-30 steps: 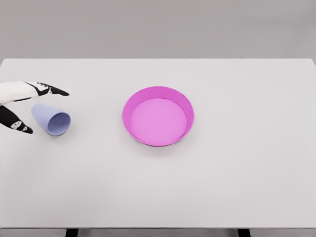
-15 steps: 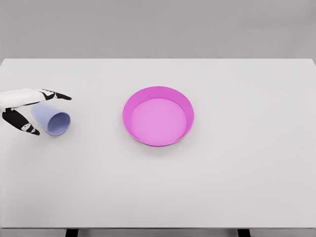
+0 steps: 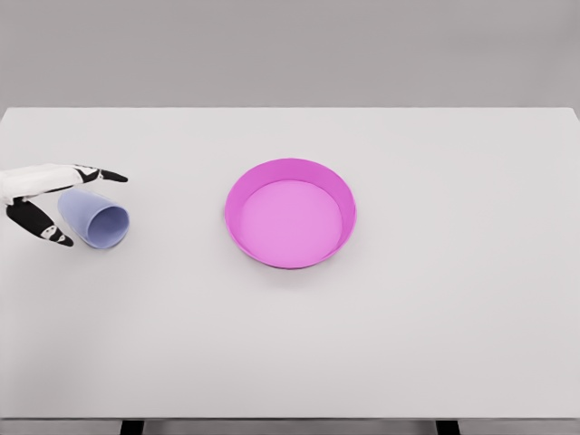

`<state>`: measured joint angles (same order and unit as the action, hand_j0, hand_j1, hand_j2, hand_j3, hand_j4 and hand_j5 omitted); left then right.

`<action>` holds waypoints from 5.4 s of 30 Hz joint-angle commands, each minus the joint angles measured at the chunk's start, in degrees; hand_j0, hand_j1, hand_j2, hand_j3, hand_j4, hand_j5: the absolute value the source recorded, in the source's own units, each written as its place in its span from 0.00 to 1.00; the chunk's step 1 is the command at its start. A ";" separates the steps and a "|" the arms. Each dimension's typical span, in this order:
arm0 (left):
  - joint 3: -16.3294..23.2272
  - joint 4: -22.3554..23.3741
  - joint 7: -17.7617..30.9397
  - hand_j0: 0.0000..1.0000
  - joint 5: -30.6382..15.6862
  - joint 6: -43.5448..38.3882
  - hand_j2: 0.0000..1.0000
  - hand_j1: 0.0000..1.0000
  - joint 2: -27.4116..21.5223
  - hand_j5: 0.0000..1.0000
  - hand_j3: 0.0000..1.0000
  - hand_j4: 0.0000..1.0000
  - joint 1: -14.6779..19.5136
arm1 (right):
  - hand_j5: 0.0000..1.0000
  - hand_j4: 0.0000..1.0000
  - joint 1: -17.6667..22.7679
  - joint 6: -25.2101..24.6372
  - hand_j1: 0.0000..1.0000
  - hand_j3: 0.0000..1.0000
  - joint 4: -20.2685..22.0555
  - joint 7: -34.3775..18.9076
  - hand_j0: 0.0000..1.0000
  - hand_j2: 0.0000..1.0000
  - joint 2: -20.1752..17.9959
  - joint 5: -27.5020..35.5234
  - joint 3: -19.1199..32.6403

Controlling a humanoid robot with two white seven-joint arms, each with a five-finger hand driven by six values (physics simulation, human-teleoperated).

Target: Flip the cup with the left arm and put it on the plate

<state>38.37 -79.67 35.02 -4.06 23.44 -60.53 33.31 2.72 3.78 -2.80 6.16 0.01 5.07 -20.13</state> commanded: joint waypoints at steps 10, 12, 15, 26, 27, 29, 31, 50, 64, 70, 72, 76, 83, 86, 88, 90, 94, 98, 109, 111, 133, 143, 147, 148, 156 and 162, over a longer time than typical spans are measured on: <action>0.04 2.15 -0.02 1.00 4.06 -0.15 1.00 1.00 2.87 1.00 1.00 1.00 0.00 | 1.00 1.00 0.00 0.00 1.00 1.00 -0.01 0.00 1.00 1.00 -0.01 0.03 0.00; 0.04 2.41 -0.02 1.00 4.06 -0.15 1.00 1.00 2.78 1.00 1.00 1.00 0.00 | 1.00 1.00 0.00 0.00 1.00 1.00 -0.01 0.00 1.00 1.00 -0.01 0.03 0.00; 0.04 2.85 -0.02 1.00 4.06 -0.15 1.00 1.00 2.78 1.00 1.00 1.00 0.00 | 1.00 1.00 0.00 0.00 1.00 1.00 -0.01 0.00 1.00 1.00 -0.01 -0.06 0.00; 1.36 3.38 -0.02 1.00 6.61 -0.23 1.00 1.00 3.75 1.00 1.00 1.00 0.00 | 1.00 1.00 0.00 0.00 1.00 1.00 -0.01 0.00 1.00 1.00 -0.01 0.03 0.00; 1.36 3.46 -0.02 1.00 6.70 -0.41 1.00 1.00 3.75 1.00 1.00 1.00 -0.09 | 1.00 1.00 0.00 0.00 1.00 1.00 -0.01 0.00 1.00 1.00 -0.01 0.03 0.00; 1.71 3.46 -0.02 1.00 6.87 -1.20 1.00 1.00 3.75 1.00 1.00 1.00 0.00 | 1.00 1.00 0.00 0.00 1.00 1.00 -0.01 0.00 1.00 1.00 -0.01 0.03 0.00; 1.71 3.38 -0.02 0.84 6.87 -1.20 0.84 0.84 3.75 0.84 0.84 0.84 0.00 | 1.00 1.00 0.00 0.00 1.00 1.00 -0.01 0.00 1.00 1.00 -0.01 0.03 0.00; -1.98 -8.92 -0.02 0.53 1.95 -1.29 0.53 0.53 1.82 0.53 0.53 0.53 -0.44 | 1.00 1.00 -0.09 0.00 1.00 1.00 -0.01 0.00 1.00 1.00 -0.01 -0.06 0.00; -5.24 -17.19 -0.02 0.50 -16.33 -1.20 0.50 0.50 1.55 0.50 0.50 0.50 -0.44 | 1.00 1.00 0.00 0.00 1.00 1.00 -0.01 0.00 1.00 1.00 -0.01 0.03 0.00; -5.24 -17.19 -0.02 0.49 -22.30 -5.50 0.49 0.49 3.84 0.49 0.49 0.49 -0.26 | 1.00 1.00 0.00 0.00 1.00 1.00 -0.01 0.00 1.00 1.00 -0.01 -0.06 0.00; -5.15 -17.19 -0.02 0.49 -24.68 -7.97 0.49 0.49 6.03 0.49 0.49 0.49 -0.26 | 1.00 1.00 0.00 0.00 1.00 1.00 -0.01 -0.09 1.00 1.00 -0.01 0.03 0.00; -5.06 -18.15 -0.02 0.49 -29.77 -13.50 0.49 0.49 9.64 0.49 0.49 0.49 -0.26 | 1.00 1.00 0.00 0.00 1.00 1.00 -0.01 -0.09 1.00 1.00 -0.01 0.03 0.00; -5.15 -19.12 -0.02 0.49 -42.17 -17.72 0.49 0.49 13.59 0.49 0.49 0.49 0.35 | 1.00 1.00 0.00 0.00 1.00 1.00 -0.01 0.00 1.00 1.00 -0.01 -0.06 0.00; -5.06 -19.04 -0.02 0.49 -45.16 -20.01 0.49 0.49 15.70 0.49 0.49 0.49 0.44 | 1.00 1.00 0.00 0.00 1.00 1.00 -0.01 0.00 1.00 1.00 -0.01 0.03 0.00; -5.06 -19.04 -0.02 0.49 -46.04 -21.06 0.49 0.49 17.55 0.49 0.49 0.49 0.62 | 1.00 1.00 0.00 0.00 1.00 1.00 -0.01 0.00 1.00 1.00 -0.01 -0.06 0.00; -5.06 -18.86 -0.02 0.49 -45.86 -21.77 0.49 0.49 20.62 0.49 0.49 0.49 0.88 | 1.00 1.00 0.00 0.00 1.00 1.00 -0.01 0.00 1.00 1.00 -0.01 0.03 0.00; -4.88 -16.40 -0.02 0.49 -45.34 -28.09 0.49 0.49 27.74 0.49 0.49 0.49 0.88 | 1.00 1.00 0.00 0.00 1.00 1.00 -0.01 0.00 1.00 1.00 -0.01 -0.06 0.00; -4.27 -12.71 -0.02 0.49 -45.78 -30.29 0.49 0.49 30.38 0.49 0.49 0.49 0.35 | 1.00 1.00 0.00 0.00 1.00 1.00 -0.01 0.00 1.00 1.00 -0.01 -0.06 0.00; -4.09 -3.66 -0.02 0.49 -46.48 -31.88 0.49 0.49 33.37 0.49 0.49 0.49 0.53 | 1.00 1.00 0.00 0.00 1.00 1.00 -0.01 -0.09 1.00 1.00 -0.01 -0.06 0.00; -4.09 -1.37 -0.02 0.49 -44.72 -31.87 0.49 0.49 34.77 0.49 0.49 0.49 0.61 | 1.00 1.00 0.00 0.00 1.00 1.00 -0.01 0.00 1.00 1.00 -0.01 0.03 0.00; -4.18 10.67 -0.02 0.49 -37.60 -31.52 0.49 0.49 41.54 0.49 0.49 0.49 1.05 | 1.00 1.00 0.00 0.00 1.00 1.00 -0.01 0.00 1.00 1.00 -0.01 -0.06 0.00; -4.09 10.14 -0.02 0.80 -37.51 -31.35 0.80 0.80 41.63 0.80 0.80 0.80 0.79 | 1.00 1.00 0.00 0.00 1.00 1.00 -0.01 0.00 1.00 1.00 -0.01 0.03 0.00; -4.09 10.06 -0.02 0.90 -37.43 -31.35 0.90 0.90 41.54 0.90 0.90 0.90 0.79 | 1.00 1.00 0.00 0.00 1.00 1.00 -0.01 0.00 1.00 1.00 -0.01 -0.06 0.00; -4.09 10.06 -0.02 0.90 -37.43 -31.35 0.90 0.90 41.54 0.90 0.90 0.90 0.79 | 1.00 1.00 0.00 0.09 1.00 1.00 -0.01 0.00 1.00 1.00 -0.01 0.03 0.00; -4.09 9.79 -0.02 1.00 -35.67 -31.44 1.00 1.00 41.28 1.00 1.00 1.00 0.70 | 1.00 1.00 0.00 0.00 1.00 1.00 -0.01 0.00 1.00 1.00 -0.01 -0.06 0.00; -4.18 9.88 -0.02 1.00 -35.05 -31.44 1.00 1.00 41.02 1.00 1.00 1.00 0.62 | 1.00 1.00 0.00 0.00 1.00 1.00 -0.01 0.00 1.00 1.00 -0.01 0.03 0.00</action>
<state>34.28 -69.76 34.99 -39.04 -7.97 -19.42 33.93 2.64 3.78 -2.80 6.15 0.02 5.06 -20.13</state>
